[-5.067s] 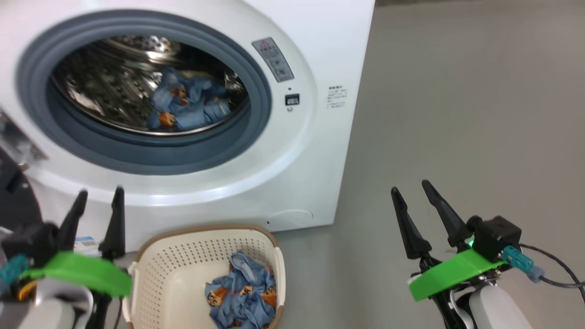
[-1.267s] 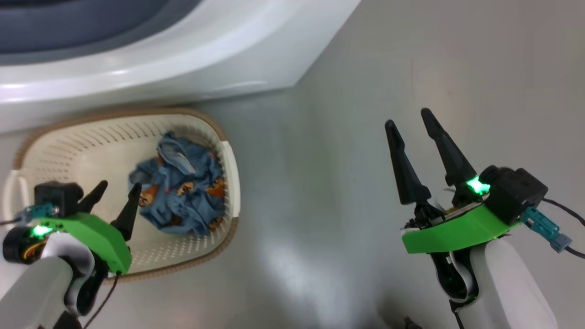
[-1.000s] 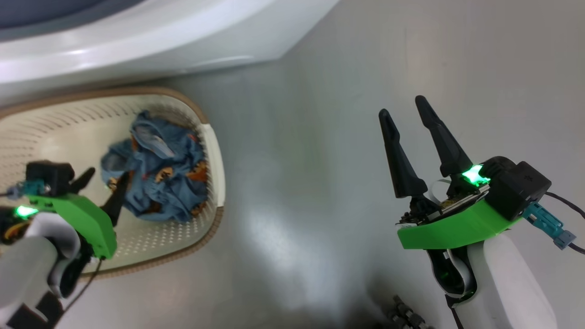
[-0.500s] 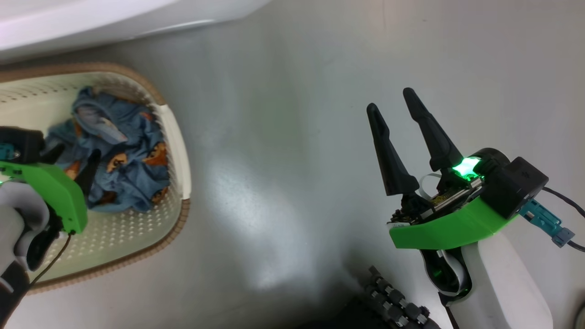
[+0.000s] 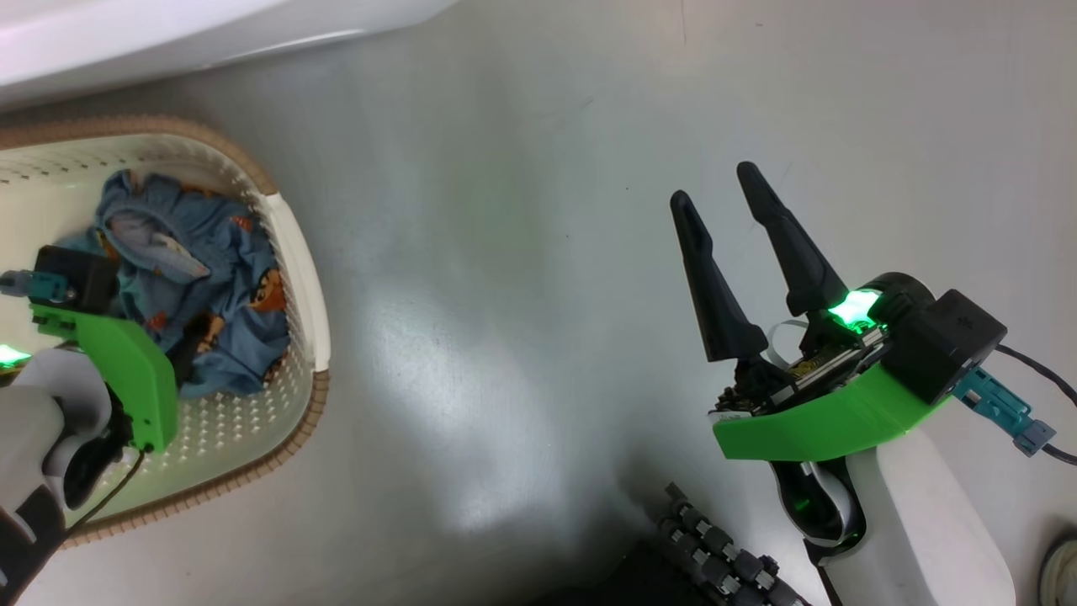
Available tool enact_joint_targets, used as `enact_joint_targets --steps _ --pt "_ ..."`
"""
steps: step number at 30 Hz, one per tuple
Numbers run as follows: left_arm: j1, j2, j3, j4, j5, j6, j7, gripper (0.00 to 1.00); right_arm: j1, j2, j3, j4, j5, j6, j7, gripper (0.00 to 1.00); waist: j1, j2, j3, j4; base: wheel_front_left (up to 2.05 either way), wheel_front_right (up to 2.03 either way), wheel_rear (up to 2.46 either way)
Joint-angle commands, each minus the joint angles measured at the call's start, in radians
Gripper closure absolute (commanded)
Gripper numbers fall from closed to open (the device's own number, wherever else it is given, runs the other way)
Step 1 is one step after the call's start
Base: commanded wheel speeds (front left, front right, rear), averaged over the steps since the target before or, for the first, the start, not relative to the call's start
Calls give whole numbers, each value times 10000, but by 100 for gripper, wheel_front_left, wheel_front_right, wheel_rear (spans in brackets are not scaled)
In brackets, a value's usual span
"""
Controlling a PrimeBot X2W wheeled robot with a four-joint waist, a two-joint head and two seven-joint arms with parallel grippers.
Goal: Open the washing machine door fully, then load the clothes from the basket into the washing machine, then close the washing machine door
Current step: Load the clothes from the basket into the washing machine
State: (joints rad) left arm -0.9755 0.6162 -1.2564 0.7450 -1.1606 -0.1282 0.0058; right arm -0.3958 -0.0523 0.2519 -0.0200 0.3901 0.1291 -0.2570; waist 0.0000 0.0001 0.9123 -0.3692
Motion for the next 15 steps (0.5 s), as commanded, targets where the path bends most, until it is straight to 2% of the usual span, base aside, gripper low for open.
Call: enact_joint_targets --steps 1,2,15 --pt "-88 371 137 -90 -44 -25 -202 71 210 20 187 -237 91 16 -48 0 0 -1 -11 17 0 0 0" --pt "-109 385 93 -58 -38 -25 -376 100 218 20 180 -237 88 16 -48 0 0 -1 -21 26 0 0 0" --pt "-5 233 -186 -139 -560 -25 -1457 100 68 20 118 -11 5 16 -48 0 0 -1 -669 411 0 0 0"
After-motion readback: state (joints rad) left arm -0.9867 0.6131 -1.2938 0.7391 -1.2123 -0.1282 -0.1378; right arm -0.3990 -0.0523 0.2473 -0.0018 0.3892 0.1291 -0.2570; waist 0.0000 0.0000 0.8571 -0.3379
